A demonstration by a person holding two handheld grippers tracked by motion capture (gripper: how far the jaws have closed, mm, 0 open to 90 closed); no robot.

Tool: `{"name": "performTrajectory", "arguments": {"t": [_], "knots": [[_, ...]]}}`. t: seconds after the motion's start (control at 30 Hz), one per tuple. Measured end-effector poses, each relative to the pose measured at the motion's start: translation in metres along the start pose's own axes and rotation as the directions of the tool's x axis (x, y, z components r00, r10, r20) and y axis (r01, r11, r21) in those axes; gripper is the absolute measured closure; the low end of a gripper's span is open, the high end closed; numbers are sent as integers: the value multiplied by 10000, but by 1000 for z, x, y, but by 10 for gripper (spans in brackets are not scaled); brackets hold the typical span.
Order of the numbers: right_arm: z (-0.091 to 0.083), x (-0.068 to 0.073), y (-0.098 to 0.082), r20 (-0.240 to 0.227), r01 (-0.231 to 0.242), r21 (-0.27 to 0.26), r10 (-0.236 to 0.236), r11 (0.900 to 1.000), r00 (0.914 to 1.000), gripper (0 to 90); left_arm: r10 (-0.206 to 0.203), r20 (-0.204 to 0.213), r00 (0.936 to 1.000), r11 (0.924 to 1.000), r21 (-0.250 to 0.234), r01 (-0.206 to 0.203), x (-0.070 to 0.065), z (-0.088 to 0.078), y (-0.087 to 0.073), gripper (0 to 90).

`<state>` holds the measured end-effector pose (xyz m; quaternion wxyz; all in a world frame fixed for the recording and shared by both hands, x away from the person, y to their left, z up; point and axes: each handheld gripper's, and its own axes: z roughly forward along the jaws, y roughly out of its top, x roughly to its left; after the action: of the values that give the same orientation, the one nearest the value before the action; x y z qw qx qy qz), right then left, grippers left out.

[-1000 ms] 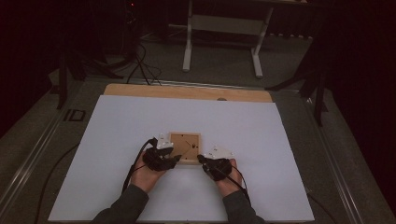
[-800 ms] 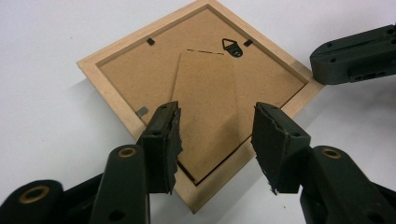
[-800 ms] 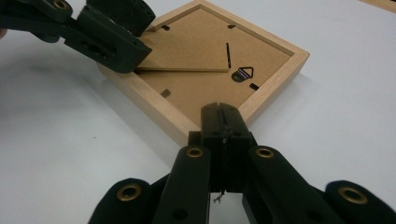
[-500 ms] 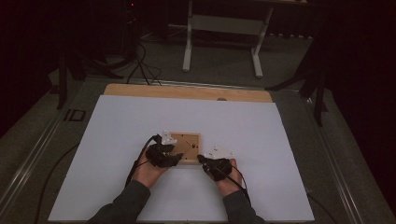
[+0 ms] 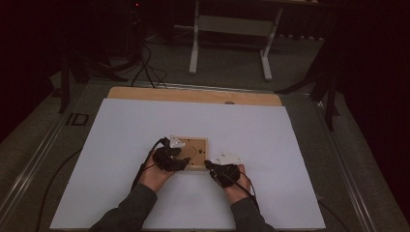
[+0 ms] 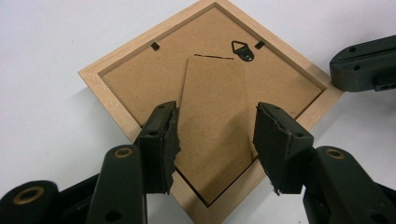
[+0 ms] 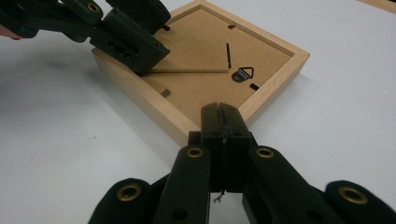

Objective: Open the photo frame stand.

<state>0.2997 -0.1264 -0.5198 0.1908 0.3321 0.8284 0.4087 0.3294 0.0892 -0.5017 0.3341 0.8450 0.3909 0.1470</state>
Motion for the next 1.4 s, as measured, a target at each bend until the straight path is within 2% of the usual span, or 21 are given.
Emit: {"name": "performTrajectory", "arguments": {"t": [0.1, 0.13, 0.53, 0.67, 0.73, 0.87, 0.97, 1.0, 1.03, 1.13, 1.4], "knots": [[0, 0, 0, -3, 5, -6, -5, 10000, 10000, 897, 6, -59, 10000, 10000, 74, -6, 0, 0, 0, 481], [0, 0, 0, -12, 0, -4, 0, 10000, 10000, 897, 57, -65, 10000, 9996, 260, -56, 0, 2, -1, 480], [0, 0, 0, 3, -4, -6, 4, 10000, 10000, 897, 82, -159, 9998, 9991, 428, -75, -2, 2, 1, 503], [0, 0, 0, -10, -4, -9, 4, 10000, 10000, 897, 74, -158, 9998, 9994, 333, -69, -2, -1, 4, 504], [0, 0, 0, -8, -6, -9, 6, 10000, 10000, 897, -32, -118, 9999, 9995, 303, 35, -1, -3, 6, 504], [0, 0, 0, 0, -10, -20, 10, 10000, 10000, 897, -512, 185, 9985, 9987, 3, 512, 3, -8, 9, 505], [0, 0, 0, 5, 6, -35, -6, 10000, 10000, 897, -493, 161, 9987, 9988, -26, 494, 2, -10, 12, 506], [0, 0, 0, 6, 2, -38, -2, 10000, 10000, 897, -448, -28, 9990, 9990, -9, 448, 1, -10, 12, 521], [0, 0, 0, 4, -2, -41, 2, 10000, 10000, 897, -498, 21, 9988, 9988, -29, 498, 2, -10, 12, 551], [0, 0, 0, 11, 27, -58, -27, 10000, 10000, 897, -618, 200, 9979, 9980, -116, 621, 3, -10, 12, 522], [0, 0, -1, 14, 8, -47, -8, 10000, 10000, 897, -618, 236, 9978, 9981, 14, 618, 2, -9, 11, 438]]}}
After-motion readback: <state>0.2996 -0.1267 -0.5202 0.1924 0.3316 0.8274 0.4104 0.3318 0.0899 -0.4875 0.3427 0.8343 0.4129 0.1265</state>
